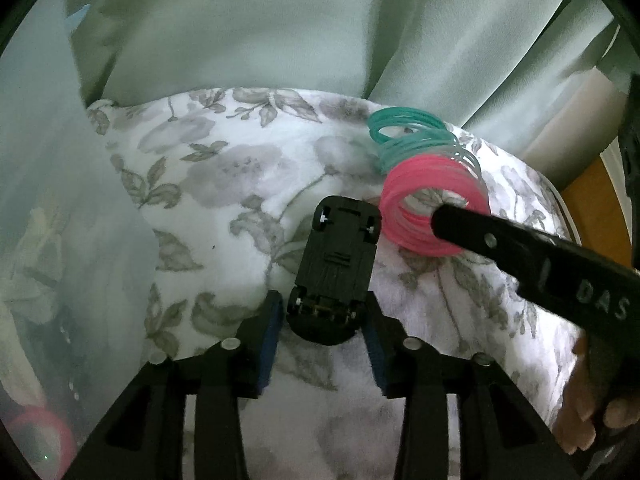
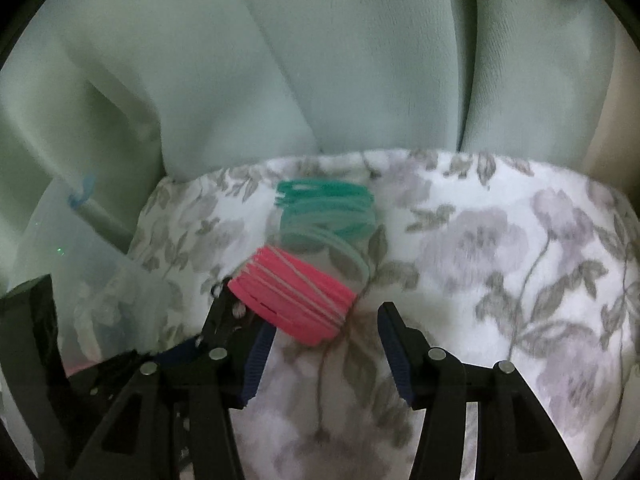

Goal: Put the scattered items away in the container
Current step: 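Close the right tool on the pink rings and pull them off while the left tool holds the black holder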

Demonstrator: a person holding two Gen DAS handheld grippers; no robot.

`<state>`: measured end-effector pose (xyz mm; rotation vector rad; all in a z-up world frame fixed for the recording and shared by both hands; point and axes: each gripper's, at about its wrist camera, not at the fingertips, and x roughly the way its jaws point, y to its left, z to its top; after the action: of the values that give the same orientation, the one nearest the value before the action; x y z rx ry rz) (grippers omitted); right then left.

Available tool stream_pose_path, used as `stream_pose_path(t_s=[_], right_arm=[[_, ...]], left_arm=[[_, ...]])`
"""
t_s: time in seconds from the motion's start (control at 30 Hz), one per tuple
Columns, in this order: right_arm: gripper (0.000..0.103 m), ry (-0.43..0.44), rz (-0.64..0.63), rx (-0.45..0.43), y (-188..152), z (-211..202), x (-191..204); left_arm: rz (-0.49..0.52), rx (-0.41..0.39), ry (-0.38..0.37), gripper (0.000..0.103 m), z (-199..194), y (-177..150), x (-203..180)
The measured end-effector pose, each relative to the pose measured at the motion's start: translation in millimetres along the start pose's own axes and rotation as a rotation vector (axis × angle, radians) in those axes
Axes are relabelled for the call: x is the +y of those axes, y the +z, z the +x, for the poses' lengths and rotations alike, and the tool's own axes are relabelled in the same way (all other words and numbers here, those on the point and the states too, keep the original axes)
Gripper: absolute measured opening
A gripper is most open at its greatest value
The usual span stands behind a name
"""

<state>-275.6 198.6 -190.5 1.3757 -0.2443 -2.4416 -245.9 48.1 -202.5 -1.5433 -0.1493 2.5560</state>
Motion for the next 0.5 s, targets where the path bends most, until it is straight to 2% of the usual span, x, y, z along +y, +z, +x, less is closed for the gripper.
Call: stream_pose_path(t_s=[0.07,0.23,0.4,0.5], right_arm=[[0.057,0.000,0.002,-0.005,4,3,-1],[0.056,-0.001,0.039,-0.008,10,10,-8],[0.040,-0.009,0.071,-0.002,11,14,-13],[0.029,-0.011,0.085,0.006,11,13,-15]], left_arm=[[0.009,-0.001,0.001,0.053,3,2,-2],[0.022,-0.005,0.019,0.054,10,7,-4],[0.019,-0.014,0.029,0.052,14,9,-1],[0.017,-0.018,0.048,0.040,16,8,2]])
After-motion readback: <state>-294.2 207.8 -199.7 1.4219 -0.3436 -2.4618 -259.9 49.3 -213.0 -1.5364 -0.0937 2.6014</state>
